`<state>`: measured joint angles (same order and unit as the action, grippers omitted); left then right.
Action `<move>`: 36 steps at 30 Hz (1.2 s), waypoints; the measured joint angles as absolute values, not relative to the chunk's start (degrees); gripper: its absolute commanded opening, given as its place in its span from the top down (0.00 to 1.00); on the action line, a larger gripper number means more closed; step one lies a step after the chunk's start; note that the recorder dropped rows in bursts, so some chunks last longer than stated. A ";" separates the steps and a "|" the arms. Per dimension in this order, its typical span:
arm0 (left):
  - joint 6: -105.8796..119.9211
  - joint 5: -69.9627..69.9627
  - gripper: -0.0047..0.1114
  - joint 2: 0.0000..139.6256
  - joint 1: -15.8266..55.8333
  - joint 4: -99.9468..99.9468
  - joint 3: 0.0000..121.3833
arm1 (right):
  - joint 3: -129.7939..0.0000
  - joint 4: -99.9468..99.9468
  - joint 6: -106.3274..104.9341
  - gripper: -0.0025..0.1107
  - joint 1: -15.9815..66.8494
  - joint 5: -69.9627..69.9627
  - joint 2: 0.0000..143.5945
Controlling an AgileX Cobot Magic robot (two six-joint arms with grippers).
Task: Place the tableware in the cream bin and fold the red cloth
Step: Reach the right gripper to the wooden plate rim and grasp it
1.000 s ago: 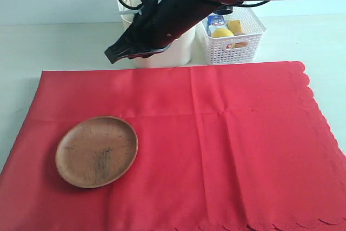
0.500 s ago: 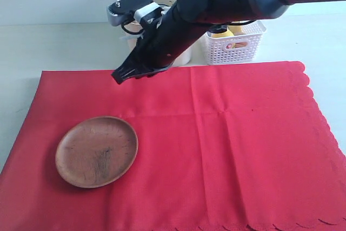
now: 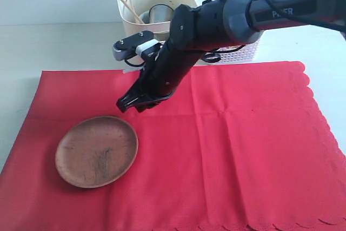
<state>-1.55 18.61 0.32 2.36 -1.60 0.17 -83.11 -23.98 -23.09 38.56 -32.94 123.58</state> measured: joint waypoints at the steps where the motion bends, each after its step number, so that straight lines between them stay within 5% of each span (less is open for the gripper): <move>1: -1.55 18.61 0.96 0.32 2.36 -1.60 0.17 | -83.22 -23.98 -22.96 0.60 39.04 -33.07 123.75; 30: -1.55 18.61 0.96 0.32 2.36 -1.60 0.17 | -85.88 -23.52 -22.96 0.58 43.20 -35.92 127.21; 36: -1.55 18.61 0.96 0.32 2.36 -1.60 0.17 | -86.02 -27.25 -23.60 0.65 43.20 -37.39 127.94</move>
<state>-1.55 18.61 0.32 2.36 -1.60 0.17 -86.02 -27.25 -23.60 43.20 -37.39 127.94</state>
